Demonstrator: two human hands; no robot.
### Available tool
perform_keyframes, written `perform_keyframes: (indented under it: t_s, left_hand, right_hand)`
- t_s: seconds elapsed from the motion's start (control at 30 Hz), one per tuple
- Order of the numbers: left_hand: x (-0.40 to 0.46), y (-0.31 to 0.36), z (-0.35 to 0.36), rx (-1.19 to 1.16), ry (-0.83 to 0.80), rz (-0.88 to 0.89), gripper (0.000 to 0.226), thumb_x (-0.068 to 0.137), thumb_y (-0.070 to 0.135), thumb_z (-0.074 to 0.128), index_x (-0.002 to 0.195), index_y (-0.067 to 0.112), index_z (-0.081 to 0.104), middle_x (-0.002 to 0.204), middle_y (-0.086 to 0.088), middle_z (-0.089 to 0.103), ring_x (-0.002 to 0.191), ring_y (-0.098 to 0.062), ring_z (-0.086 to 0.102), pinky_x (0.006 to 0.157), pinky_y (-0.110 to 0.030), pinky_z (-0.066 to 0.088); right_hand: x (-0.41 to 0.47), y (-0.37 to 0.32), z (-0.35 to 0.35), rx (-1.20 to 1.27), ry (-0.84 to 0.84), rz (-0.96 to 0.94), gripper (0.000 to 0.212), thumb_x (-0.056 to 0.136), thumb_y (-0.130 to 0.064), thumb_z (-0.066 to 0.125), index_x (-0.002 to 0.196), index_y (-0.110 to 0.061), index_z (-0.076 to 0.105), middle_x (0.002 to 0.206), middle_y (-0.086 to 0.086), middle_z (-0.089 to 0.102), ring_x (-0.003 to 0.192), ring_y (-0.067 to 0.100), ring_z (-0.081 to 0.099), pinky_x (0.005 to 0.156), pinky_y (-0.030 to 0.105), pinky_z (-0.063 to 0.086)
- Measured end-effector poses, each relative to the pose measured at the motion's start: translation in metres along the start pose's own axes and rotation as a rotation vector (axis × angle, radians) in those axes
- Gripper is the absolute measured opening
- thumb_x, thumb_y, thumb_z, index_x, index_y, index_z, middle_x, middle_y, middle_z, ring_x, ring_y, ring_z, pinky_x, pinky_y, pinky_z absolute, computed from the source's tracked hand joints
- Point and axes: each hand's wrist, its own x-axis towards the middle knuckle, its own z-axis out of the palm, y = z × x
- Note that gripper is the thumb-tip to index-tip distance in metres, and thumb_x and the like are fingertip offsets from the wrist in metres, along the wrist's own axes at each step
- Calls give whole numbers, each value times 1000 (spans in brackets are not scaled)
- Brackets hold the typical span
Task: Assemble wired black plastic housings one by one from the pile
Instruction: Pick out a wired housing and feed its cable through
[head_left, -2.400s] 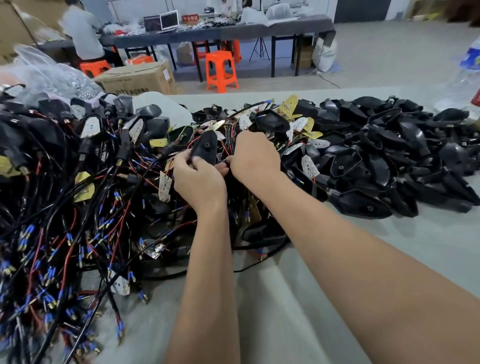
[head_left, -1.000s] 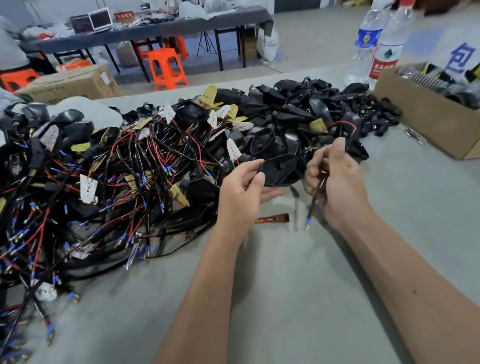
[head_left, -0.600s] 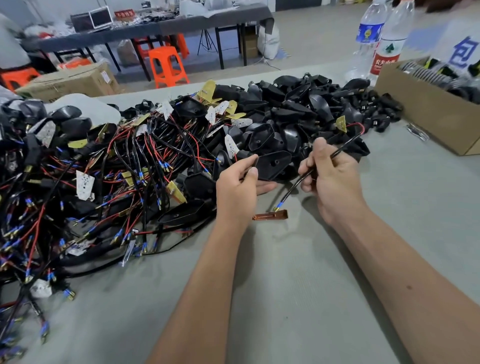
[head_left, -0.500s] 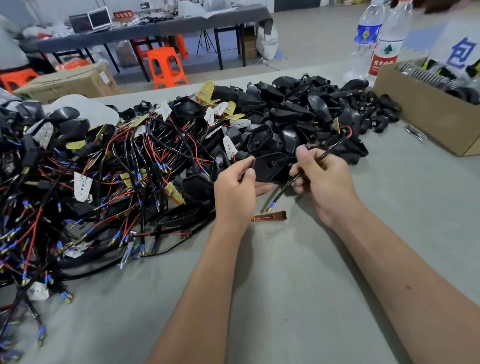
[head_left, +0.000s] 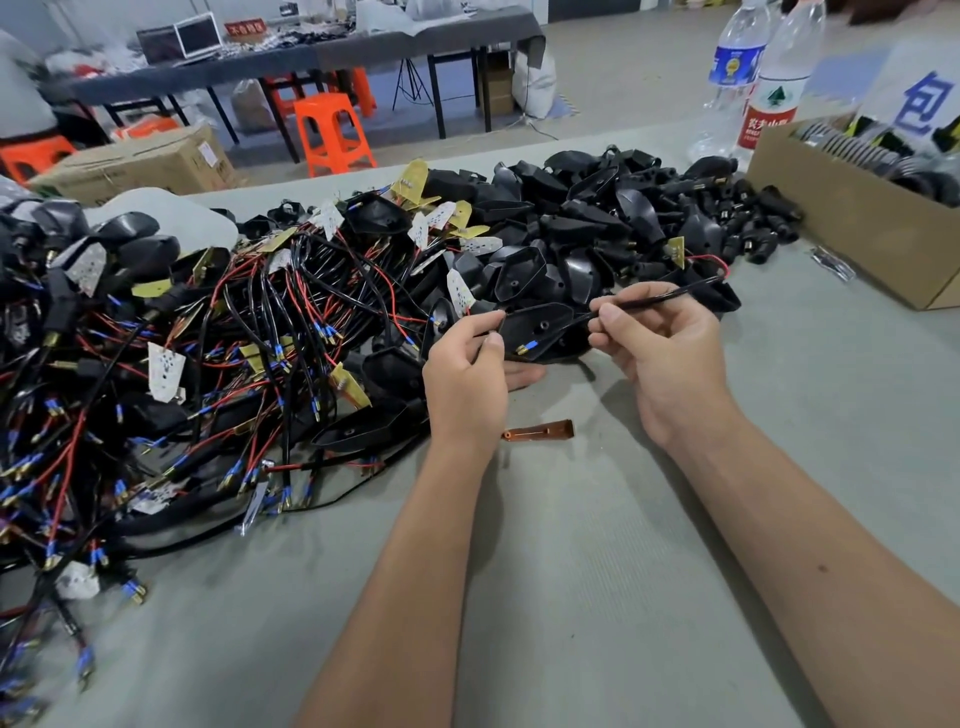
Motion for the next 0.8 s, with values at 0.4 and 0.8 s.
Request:
perform_keyframes:
  t_s: [0.4,0.8]
  left_hand:
    - [0,1,0,-51,-75,-27,37,108,1,33,117,11,67,111,-6,68,73,-37,77,74,-36,65]
    - [-1,1,-1,-48,-231,-1,40,105,-7,40,139,4,59,115,-1,69,84,-31,78,78,-30,63]
  right_hand:
    - [-1,1,2,-81,19,-45,10,91,3,73,98,-1,68,93,14,78,83,23,77,68,24,60]
    - [-3,-3,3,-83,-10,5,15,89,-3,76,98,-5,65,92,16,78,63,18,70,52,22,52]
